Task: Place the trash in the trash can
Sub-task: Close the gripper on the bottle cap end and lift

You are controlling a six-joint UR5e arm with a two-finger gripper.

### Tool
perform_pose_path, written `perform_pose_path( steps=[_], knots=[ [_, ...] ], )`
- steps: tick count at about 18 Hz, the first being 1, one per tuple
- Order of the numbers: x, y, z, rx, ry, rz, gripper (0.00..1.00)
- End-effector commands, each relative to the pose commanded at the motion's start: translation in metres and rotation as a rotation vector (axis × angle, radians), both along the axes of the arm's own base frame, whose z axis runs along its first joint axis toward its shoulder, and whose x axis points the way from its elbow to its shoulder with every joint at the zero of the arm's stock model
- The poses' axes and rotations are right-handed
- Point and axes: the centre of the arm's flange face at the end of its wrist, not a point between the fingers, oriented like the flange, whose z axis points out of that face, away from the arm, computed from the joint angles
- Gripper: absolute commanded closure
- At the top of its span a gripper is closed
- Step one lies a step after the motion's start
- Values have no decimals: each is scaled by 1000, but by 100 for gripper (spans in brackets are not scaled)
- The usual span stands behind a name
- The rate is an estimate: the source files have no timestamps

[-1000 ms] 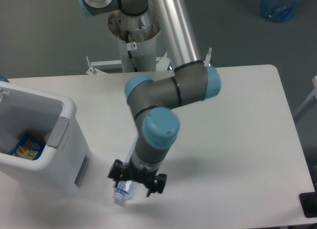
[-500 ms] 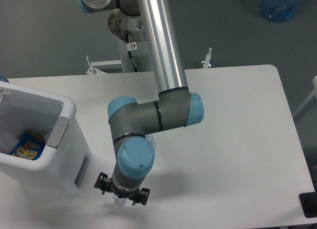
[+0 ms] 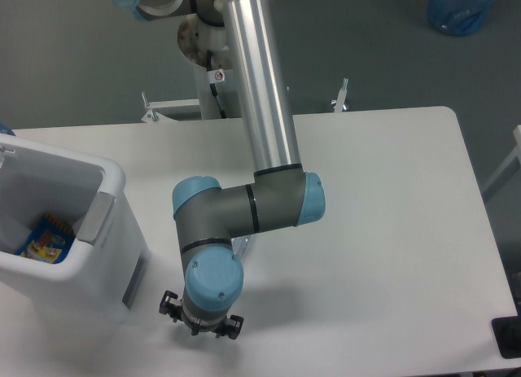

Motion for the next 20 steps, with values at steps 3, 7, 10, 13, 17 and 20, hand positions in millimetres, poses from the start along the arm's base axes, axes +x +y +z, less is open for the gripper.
perform_pose_path(
  steps=[3,7,10,13,17,20],
  knots=[
    [2,1,3,2,4,4,83],
    [3,0,17,12,17,15,100],
    [4,0,36,35,30,15,100],
    [3,-2,73,86,56,20,100],
    [-16,-16,148,213,76,55,100],
    [-38,-31,214,356,57,99,100]
  ],
)
